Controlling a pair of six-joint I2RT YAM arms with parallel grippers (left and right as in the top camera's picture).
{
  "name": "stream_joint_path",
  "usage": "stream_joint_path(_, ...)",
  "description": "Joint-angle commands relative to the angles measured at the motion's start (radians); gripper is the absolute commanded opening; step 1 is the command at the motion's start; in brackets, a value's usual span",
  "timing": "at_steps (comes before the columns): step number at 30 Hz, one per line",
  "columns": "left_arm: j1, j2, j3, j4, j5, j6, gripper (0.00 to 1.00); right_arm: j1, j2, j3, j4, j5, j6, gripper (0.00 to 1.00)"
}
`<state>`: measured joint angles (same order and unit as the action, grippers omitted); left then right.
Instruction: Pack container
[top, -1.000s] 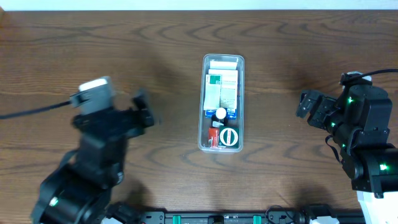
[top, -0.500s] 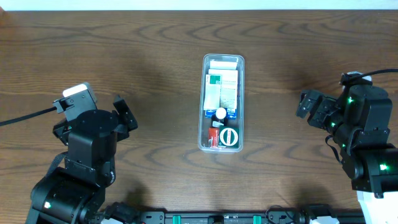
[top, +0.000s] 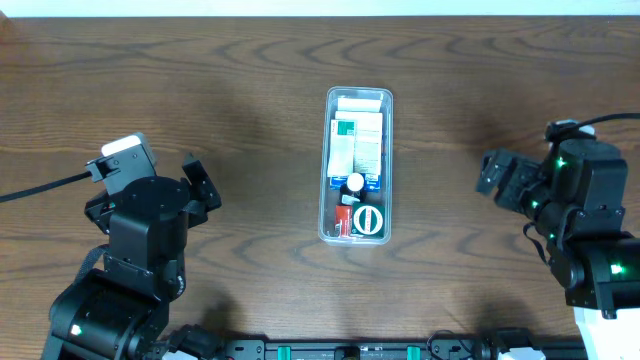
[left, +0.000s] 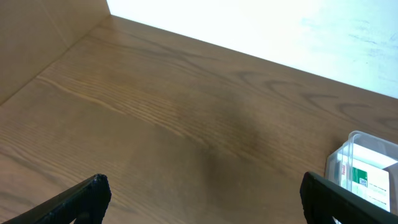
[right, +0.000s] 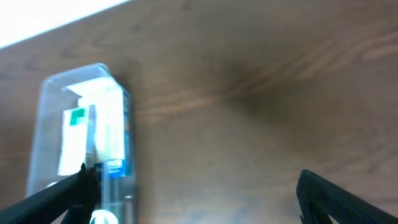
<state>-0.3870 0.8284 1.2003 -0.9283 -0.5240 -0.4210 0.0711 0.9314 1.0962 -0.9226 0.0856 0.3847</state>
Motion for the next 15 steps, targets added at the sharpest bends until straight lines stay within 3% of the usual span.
stream_joint_path(1,0.005,0.000,0.010,-0.003,-0.015,0.009,0.98,-0.009,-0.059,-0.036,0.006,0.100,-0.032,0.99)
stream_joint_path(9,0.005,0.000,0.010,-0.003,-0.015,0.009,0.98,-0.009,-0.322,-0.378,0.275,0.127,-0.053,0.99)
stream_joint_path(15,0.005,0.000,0.010,-0.003,-0.015,0.009,0.98,-0.009,-0.613,-0.618,0.298,0.043,-0.113,0.99)
